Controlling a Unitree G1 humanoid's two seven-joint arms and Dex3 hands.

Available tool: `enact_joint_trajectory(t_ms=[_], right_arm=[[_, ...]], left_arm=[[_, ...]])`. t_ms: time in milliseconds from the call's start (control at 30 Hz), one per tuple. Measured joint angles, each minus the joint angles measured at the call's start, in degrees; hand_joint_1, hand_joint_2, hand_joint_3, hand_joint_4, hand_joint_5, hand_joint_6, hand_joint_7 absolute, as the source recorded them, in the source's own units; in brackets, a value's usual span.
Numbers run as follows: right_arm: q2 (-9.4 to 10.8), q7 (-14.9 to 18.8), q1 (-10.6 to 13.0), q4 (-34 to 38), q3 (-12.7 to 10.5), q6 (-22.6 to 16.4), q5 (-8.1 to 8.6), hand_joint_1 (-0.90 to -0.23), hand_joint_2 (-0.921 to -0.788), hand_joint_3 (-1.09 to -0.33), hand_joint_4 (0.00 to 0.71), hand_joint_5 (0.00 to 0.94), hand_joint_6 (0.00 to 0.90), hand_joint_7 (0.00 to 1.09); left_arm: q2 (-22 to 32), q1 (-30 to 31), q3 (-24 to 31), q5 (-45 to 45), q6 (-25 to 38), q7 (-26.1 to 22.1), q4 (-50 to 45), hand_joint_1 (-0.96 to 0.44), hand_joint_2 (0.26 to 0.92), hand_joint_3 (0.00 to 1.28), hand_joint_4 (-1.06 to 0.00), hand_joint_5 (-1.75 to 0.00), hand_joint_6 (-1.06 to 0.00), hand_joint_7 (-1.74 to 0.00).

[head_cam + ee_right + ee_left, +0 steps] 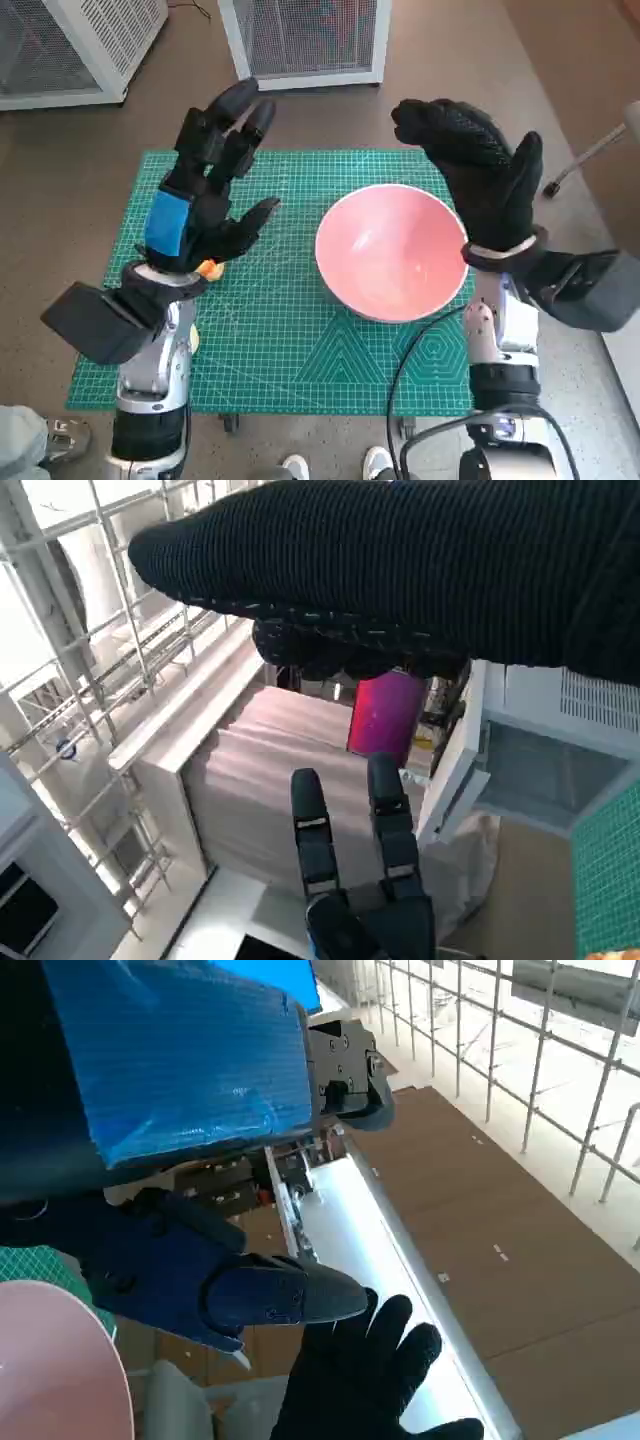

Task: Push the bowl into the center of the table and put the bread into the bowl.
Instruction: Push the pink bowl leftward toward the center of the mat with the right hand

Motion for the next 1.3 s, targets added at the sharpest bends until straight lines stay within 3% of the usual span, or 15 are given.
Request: enact_joint_trajectory(t_ms=[1300], right_arm=[[-0.7,-0.3,0.1,-0.3,-0.1,0.8,-0.16,-0.648,-0.921,-0.65,0.251,0.002,0.394,0.01]], left_arm=[[0.2,-0.2,0.1,-0.9,0.8,-1.2,0.1,-0.62,0.921,0.31,-0.29,0.0,0.0,-0.61]])
